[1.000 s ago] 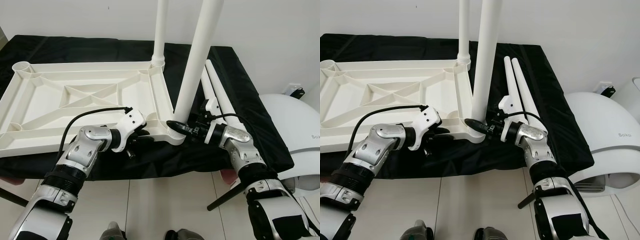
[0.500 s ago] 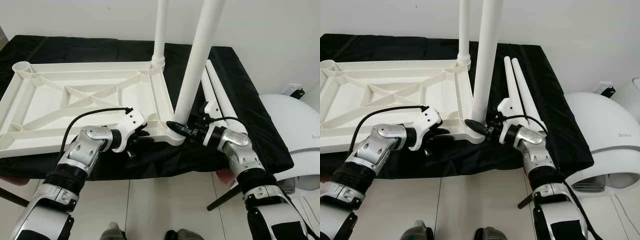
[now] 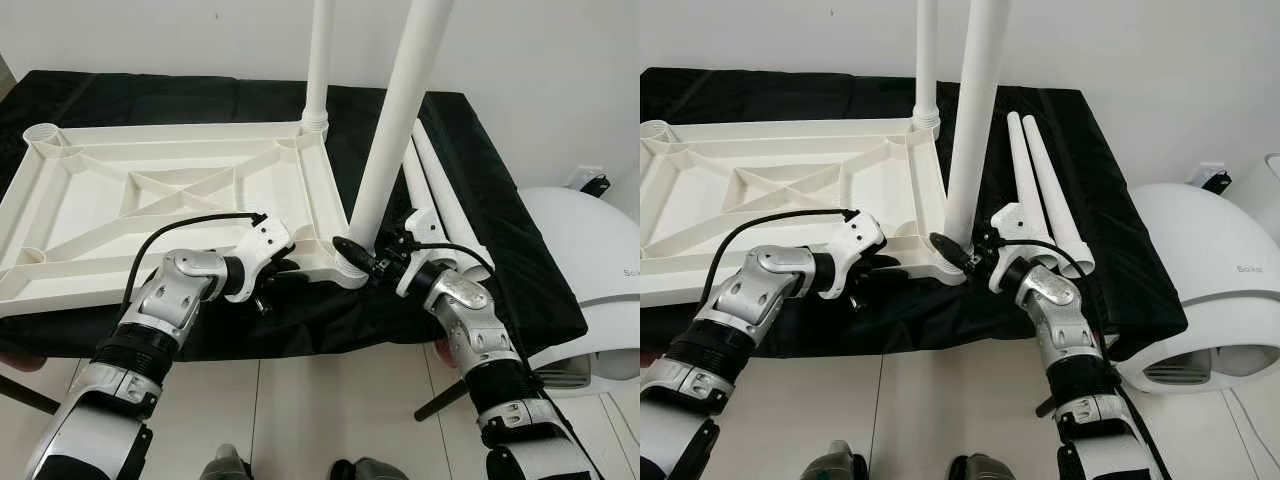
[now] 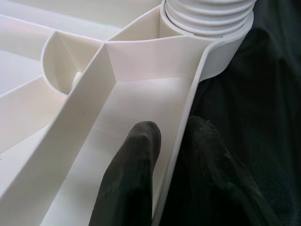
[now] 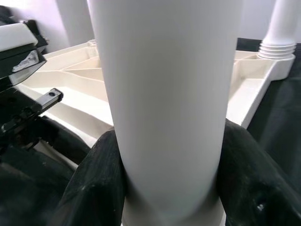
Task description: Building children table
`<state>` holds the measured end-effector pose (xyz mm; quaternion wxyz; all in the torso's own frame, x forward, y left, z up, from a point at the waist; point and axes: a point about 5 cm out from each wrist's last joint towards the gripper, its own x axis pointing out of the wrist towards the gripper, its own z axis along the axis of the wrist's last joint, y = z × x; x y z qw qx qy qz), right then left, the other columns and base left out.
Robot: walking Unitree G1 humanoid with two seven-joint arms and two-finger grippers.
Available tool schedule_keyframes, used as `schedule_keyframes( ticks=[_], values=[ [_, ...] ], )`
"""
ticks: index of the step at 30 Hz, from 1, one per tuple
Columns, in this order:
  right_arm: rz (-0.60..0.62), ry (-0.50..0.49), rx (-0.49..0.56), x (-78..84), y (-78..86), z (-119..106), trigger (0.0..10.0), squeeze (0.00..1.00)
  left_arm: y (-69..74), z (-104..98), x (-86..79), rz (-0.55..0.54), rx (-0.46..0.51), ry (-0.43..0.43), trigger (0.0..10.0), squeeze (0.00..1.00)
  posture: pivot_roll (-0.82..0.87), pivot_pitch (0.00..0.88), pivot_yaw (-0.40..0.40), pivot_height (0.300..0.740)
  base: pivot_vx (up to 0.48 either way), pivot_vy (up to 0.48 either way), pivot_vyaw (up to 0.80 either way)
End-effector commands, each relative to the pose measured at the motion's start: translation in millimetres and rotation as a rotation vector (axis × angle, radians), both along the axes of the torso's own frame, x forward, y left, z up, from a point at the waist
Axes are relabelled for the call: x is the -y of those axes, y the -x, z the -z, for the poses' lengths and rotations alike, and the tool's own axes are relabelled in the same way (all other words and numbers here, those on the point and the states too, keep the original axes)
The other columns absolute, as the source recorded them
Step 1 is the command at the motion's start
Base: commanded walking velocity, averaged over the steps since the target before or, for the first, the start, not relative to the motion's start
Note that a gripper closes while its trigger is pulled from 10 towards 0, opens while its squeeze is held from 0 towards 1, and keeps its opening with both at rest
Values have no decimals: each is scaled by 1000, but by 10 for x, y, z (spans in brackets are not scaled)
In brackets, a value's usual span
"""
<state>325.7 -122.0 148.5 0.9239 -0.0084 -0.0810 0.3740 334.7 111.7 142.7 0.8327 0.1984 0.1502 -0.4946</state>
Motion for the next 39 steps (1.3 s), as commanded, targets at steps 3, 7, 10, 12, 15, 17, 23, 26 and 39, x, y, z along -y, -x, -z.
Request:
schedule_keyframes(
  ticks=[3, 7, 10, 12, 15, 17, 23, 26, 39],
  values=[
    [66, -71, 31, -29, 20, -90, 10000, 0, -79, -9, -70, -122, 48, -23, 10000, 0, 12, 73, -21, 740, 0, 0, 0],
    [140, -90, 50, -101, 60, -111, 10000, 0, -84, -12, -70, -123, 51, -24, 10000, 0, 15, 61, -24, 740, 0, 0, 0],
    [169, -98, 49, -142, 69, -104, 10000, 0, -85, -15, -67, -122, 53, -23, 10000, 0, 16, 49, -26, 740, 0, 0, 0],
    [188, -101, 45, -166, 75, -97, 10000, 0, -86, -14, -65, -121, 54, -24, 10000, 0, 16, 44, -26, 740, 0, 0, 0],
    [224, -104, 34, -229, 100, -88, 10000, 0, -90, -16, -59, -121, 56, -23, 10000, 0, 16, 44, -25, 740, 0, 0, 0],
    [252, -112, 27, -266, 117, -85, 10000, 0, -93, -18, -58, -121, 58, -23, 10000, 0, 16, 41, -26, 740, 0, 0, 0],
    [346, -129, 13, -394, 175, -73, 10000, 0, -94, -21, -61, -122, 60, -24, 10000, 0, 16, 39, -23, 740, 0, 0, 0],
    [400, -123, 6, -404, 184, -58, 10000, 0, -93, -19, -62, -120, 60, -25, 10000, 0, 15, 39, -23, 740, 0, 0, 0],
    [470, -119, -34, -414, 227, -8, 10000, 0, -92, -14, -38, -108, 58, -25, 10000, 0, 8, 39, -19, 740, 0, 0, 0]
  ],
)
